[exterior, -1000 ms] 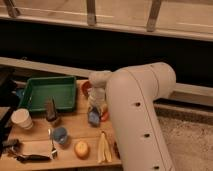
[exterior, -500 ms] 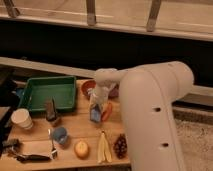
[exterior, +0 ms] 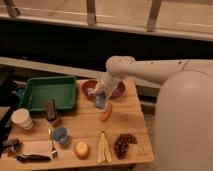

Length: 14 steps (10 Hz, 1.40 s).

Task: Place sponge in purple bowl

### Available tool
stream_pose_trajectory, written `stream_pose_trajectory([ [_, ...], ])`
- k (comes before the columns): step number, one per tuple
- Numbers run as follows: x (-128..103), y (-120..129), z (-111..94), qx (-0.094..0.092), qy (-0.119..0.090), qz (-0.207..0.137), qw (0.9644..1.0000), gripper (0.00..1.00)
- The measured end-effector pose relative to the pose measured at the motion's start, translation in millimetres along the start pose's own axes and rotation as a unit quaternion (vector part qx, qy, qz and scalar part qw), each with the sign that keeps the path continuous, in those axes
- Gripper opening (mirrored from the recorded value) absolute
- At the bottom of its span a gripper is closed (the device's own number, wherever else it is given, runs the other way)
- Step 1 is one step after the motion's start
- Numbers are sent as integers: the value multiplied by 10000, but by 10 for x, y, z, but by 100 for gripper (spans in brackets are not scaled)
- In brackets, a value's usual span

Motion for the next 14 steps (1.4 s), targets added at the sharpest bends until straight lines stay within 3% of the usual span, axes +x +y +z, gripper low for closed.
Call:
stream_pose_trajectory([
  [2,-302,-37,-362,-120,-505,132,9986,0],
  [9,-315,-23,-340,-105,-534,117,9984,0],
  [11,-516,75,-385,-93,-907,7,9958,0],
  [13,-1003,63,-442,-60,-1396,-82,9902,0],
  [14,-1170,67,-411,-41,-1513,-110,9884,0],
])
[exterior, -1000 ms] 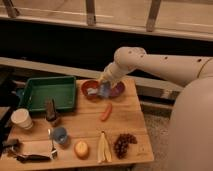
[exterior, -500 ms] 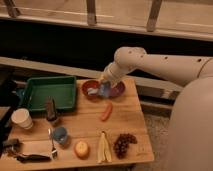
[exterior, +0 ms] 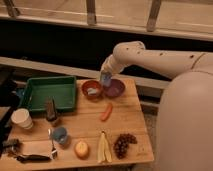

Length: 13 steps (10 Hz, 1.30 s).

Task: Place sponge in purple bowl

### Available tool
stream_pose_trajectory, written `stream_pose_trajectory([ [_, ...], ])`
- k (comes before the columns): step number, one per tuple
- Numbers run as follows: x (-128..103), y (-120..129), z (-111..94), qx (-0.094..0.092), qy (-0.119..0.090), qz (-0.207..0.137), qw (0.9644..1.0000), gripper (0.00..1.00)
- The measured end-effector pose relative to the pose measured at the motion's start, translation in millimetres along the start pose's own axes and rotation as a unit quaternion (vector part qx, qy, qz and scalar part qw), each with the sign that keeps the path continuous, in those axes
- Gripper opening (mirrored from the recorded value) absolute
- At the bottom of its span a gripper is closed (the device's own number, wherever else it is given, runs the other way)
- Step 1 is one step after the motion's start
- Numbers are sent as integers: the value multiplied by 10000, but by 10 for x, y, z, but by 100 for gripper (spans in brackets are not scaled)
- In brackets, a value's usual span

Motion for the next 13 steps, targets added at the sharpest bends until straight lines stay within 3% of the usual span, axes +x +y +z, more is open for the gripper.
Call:
stream_pose_trajectory([
  [3,-411,-203,366,274,-283,62,9992,0],
  [6,-560,-622,705,656,-383,343,9965,0],
  [7,-581,-730,733,719,-393,436,9957,0],
  [9,-511,-1028,782,575,-311,1037,9925,13],
  [10,-465,-1085,786,380,-216,1227,9915,22],
  [11,-403,-1112,766,192,-107,1325,9909,31],
  [13,-126,-904,752,-287,235,1349,9902,52],
])
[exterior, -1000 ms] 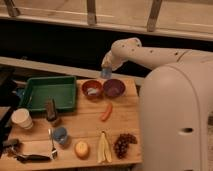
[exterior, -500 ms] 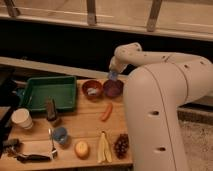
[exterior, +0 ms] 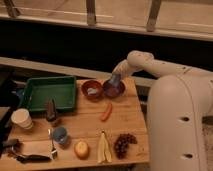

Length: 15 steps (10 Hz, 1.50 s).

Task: Place sponge in purple bowl

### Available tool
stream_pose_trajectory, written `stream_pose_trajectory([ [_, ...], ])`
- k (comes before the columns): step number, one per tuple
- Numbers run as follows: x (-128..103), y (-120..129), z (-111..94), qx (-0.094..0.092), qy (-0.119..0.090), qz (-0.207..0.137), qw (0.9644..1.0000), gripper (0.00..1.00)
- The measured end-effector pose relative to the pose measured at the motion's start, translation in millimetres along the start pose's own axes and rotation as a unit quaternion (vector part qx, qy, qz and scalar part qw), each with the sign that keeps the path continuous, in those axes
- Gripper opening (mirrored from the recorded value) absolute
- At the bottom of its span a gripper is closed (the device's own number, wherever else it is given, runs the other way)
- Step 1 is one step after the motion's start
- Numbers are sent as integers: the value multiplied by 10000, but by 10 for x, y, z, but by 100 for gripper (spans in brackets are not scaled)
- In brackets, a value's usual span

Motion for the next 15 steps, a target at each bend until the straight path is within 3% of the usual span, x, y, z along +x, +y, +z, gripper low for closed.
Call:
stream_pose_trajectory([
  [3,489,120,18,-411,552,39,9976,79],
  [5,576,181,42,-493,660,36,9966,80],
  [10,577,189,48,-481,643,22,9968,80],
  [11,546,195,44,-465,556,47,9974,80],
  [13,416,324,67,-511,188,112,9985,80],
  [15,383,318,57,-513,125,132,9985,80],
])
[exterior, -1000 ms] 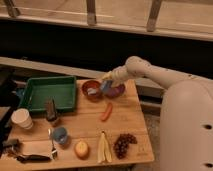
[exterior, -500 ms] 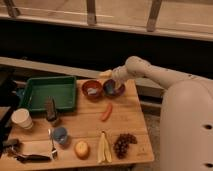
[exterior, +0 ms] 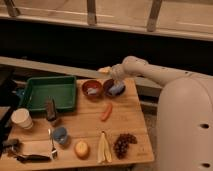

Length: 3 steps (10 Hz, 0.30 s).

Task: Place sponge in purple bowl

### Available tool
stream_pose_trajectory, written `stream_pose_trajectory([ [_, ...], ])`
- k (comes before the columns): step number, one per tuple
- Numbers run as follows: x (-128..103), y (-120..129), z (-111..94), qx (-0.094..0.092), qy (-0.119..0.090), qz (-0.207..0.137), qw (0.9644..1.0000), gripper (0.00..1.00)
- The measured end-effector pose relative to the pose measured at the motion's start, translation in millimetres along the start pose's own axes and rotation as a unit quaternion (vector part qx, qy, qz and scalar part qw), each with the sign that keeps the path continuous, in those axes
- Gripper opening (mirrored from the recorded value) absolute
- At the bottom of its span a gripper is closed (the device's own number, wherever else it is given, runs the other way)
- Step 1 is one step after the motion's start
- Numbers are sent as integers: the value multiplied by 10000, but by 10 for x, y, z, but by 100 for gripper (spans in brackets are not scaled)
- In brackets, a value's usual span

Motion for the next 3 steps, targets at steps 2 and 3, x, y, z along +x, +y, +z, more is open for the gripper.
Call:
stream_pose_trajectory([
  [2,0,2,1,1,0,-2,10000,80],
  [3,5,10,8,-1,6,-7,10000,80],
])
